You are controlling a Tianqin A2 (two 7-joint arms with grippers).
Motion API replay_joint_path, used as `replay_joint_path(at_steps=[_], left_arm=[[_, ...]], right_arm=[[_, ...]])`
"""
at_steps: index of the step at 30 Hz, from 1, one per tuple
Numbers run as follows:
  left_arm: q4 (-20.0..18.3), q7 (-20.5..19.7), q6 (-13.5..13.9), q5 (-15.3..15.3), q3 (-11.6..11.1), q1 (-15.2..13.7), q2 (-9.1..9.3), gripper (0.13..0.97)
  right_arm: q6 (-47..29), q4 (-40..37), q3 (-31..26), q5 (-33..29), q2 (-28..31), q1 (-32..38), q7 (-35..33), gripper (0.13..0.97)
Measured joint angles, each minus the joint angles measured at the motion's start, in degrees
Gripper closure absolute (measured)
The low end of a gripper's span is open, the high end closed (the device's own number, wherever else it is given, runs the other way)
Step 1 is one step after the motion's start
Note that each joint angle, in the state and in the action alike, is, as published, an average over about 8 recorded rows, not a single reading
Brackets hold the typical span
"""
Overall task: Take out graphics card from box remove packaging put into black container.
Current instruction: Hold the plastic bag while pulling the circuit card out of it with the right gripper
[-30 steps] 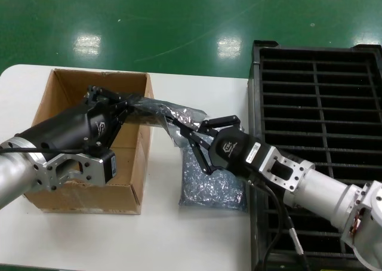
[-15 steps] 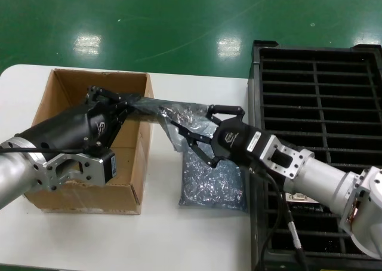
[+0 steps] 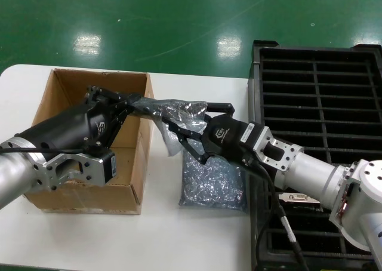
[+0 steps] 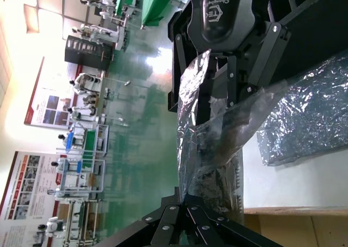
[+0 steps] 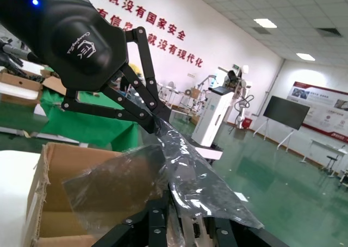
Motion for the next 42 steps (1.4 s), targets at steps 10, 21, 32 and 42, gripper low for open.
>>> replay_joint_path(at_steps=[10, 21, 32, 42], left_arm=[[0.00, 0.00, 0.00, 0.00, 0.00, 0.00, 0.00, 0.957], [0.00, 0.00, 0.00, 0.00, 0.00, 0.00, 0.00, 0.957], [0.00, 0.00, 0.00, 0.00, 0.00, 0.00, 0.00, 0.957], [0.00, 0.00, 0.00, 0.00, 0.00, 0.00, 0.00, 0.957]], right_arm=[[-0.77, -1.39, -0.23, -0.25, -0.65, 0.23, 0.37, 0.874], [-0.42, 4.82, 0.28, -0.17, 1.64, -2.46, 3.19, 0.907], [0.30, 22.49, 1.60, 0.18, 10.72, -11.12, 11.42, 0.907], [2.34, 36.98, 8.51, 2.72, 20.91, -22.99, 16.52, 0.907]])
